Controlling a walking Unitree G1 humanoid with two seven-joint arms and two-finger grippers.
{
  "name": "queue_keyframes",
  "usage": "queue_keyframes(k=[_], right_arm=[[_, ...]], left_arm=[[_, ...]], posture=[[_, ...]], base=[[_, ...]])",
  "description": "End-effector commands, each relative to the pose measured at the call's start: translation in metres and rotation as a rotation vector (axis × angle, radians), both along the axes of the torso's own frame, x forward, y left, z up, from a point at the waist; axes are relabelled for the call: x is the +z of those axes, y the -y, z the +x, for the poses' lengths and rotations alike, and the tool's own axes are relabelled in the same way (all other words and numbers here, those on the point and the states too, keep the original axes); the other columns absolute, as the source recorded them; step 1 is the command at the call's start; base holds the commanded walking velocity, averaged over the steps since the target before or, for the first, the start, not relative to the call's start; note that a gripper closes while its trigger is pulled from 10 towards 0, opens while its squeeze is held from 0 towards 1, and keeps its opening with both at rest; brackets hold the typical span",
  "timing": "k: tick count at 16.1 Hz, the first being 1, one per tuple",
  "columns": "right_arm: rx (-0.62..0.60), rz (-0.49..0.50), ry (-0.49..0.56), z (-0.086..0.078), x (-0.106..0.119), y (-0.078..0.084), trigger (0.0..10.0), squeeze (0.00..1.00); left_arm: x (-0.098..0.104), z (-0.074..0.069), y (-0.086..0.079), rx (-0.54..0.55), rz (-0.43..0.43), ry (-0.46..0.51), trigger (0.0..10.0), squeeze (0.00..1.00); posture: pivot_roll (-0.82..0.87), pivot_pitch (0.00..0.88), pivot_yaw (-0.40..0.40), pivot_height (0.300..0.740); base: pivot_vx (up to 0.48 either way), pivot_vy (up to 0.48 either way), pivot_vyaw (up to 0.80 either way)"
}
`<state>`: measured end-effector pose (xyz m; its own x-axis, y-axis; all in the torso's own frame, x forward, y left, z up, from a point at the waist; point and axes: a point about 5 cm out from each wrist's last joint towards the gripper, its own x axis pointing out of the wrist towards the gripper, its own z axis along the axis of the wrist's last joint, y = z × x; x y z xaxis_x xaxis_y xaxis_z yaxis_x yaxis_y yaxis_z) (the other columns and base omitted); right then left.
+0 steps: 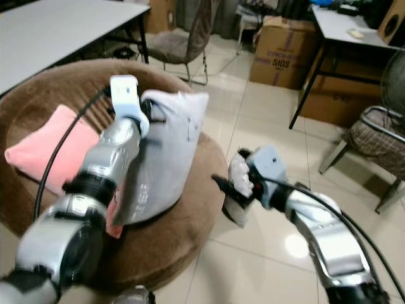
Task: Move the pillow to the sofa from floor
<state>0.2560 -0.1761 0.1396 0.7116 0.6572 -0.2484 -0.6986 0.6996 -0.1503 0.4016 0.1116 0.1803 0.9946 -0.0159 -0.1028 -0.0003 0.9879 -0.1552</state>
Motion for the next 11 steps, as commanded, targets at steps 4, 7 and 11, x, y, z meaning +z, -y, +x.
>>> queue_keyframes(k=[4, 7, 11], right_arm=[[0.057, -0.009, 0.012, -0.002, 0.010, 0.000, 10.0, 0.00], [0.098, -0.021, 0.003, -0.004, 0.010, -0.004, 10.0, 0.00], [0.141, -0.017, 0.001, -0.003, 0.011, -0.011, 10.0, 0.00]], left_arm=[[-0.020, -0.001, -0.052, 0.311, -0.149, -0.048, 10.0, 0.00], [-0.072, -0.027, -0.096, 0.487, -0.050, -0.194, 10.0, 0.00], [-0.096, -0.045, -0.115, 0.494, 0.068, -0.256, 10.0, 0.00]], posture=[[0.05, 0.000, -0.001, 0.740], [0.04, 0.000, -0.006, 0.740], [0.05, 0.000, -0.018, 0.740]], base=[[0.000, 0.000, 0.00], [0.000, 0.000, 0.00], [0.000, 0.000, 0.00]])
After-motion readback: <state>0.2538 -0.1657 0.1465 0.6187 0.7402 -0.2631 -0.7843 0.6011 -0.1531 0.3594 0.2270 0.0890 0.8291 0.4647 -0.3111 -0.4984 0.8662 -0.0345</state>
